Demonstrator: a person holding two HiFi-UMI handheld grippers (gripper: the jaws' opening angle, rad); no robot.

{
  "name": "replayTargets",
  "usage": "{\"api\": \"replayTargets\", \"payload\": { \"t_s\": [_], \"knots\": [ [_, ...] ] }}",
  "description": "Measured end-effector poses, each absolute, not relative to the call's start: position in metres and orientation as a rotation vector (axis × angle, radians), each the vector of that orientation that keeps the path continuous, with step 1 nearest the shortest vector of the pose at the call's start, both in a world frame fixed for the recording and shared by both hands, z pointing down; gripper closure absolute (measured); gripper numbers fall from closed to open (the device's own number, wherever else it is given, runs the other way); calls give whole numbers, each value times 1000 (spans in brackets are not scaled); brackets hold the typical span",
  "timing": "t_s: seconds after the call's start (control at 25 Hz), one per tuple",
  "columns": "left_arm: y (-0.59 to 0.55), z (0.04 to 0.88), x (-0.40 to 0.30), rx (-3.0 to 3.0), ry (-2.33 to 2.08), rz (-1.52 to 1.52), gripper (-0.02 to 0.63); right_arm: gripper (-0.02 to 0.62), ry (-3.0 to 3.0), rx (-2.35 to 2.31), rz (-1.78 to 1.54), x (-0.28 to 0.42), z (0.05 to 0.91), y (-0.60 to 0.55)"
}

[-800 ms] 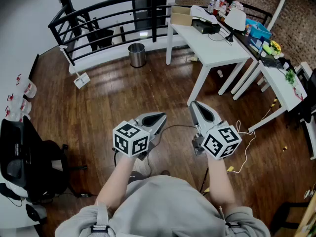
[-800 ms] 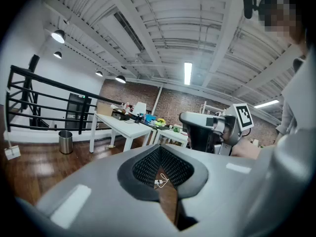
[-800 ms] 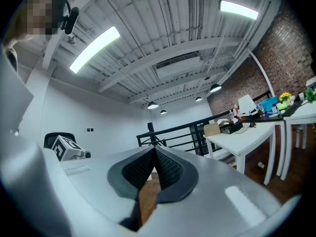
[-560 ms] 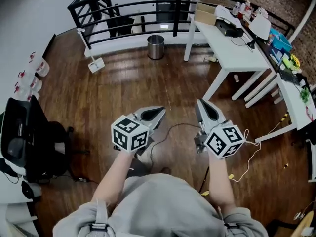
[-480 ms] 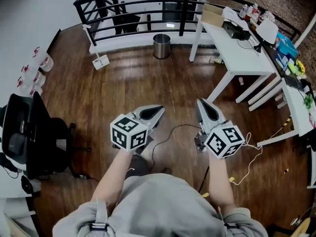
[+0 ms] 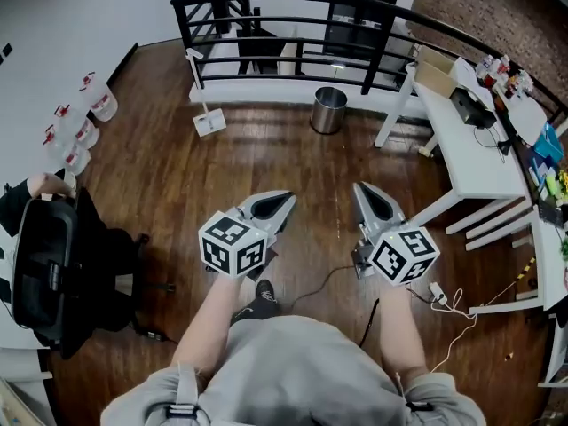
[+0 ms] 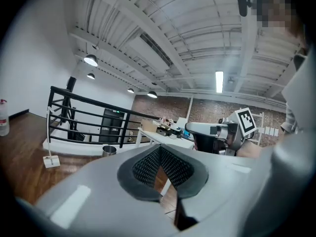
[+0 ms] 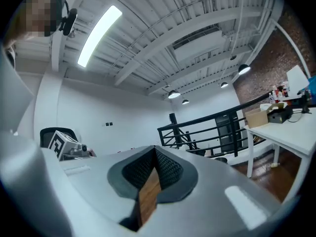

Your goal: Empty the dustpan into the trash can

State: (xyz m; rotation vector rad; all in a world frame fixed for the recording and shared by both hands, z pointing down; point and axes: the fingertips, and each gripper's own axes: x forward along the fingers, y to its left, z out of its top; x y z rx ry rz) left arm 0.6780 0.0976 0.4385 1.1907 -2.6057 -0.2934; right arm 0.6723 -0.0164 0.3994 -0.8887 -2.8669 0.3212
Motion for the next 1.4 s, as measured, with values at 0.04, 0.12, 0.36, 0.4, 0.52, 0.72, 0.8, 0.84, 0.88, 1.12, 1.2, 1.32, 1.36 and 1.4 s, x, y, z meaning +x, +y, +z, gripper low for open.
{"api": "replayTargets", "payload": {
  "t_s": [0.04,0.12,0.36,0.4,0.52,0.72,0.8,0.84,0.88,1.12,1.2,1.32,1.36,1.4],
  "knots": [
    [113,435,662,1175,-2621,-310,601,595,-2867,-904,311,654,395,-1],
    [141,431,636,1154,-2629,-324,601,595,-2863,-938,296,622,387,30],
    [221,412,563,1063,-2675,-355,601,595,-2807,-1056,266,542,367,114],
    [232,411,552,1042,-2684,-362,601,595,-2790,-1072,263,530,369,125],
    [259,418,516,970,-2702,-376,601,595,-2743,-1129,254,491,377,154],
    [294,439,445,819,-2721,-390,601,595,-2690,-1236,222,412,390,192],
    [307,442,411,757,-2738,-385,601,595,-2677,-1286,190,375,392,205],
    [313,441,392,728,-2748,-380,601,595,-2669,-1310,179,355,391,211],
    [318,440,374,701,-2757,-375,601,595,-2659,-1332,179,335,390,216],
    [339,444,277,538,-2757,-355,601,595,-2569,-1461,192,228,389,239],
    [346,445,253,486,-2761,-347,601,595,-2542,-1491,202,199,390,246],
    [363,447,225,405,-2771,-339,601,595,-2503,-1543,221,167,393,261],
    [368,448,217,381,-2772,-339,601,595,-2490,-1556,219,159,395,266],
    [373,451,209,359,-2771,-337,601,595,-2478,-1564,220,150,398,270]
  ]
}}
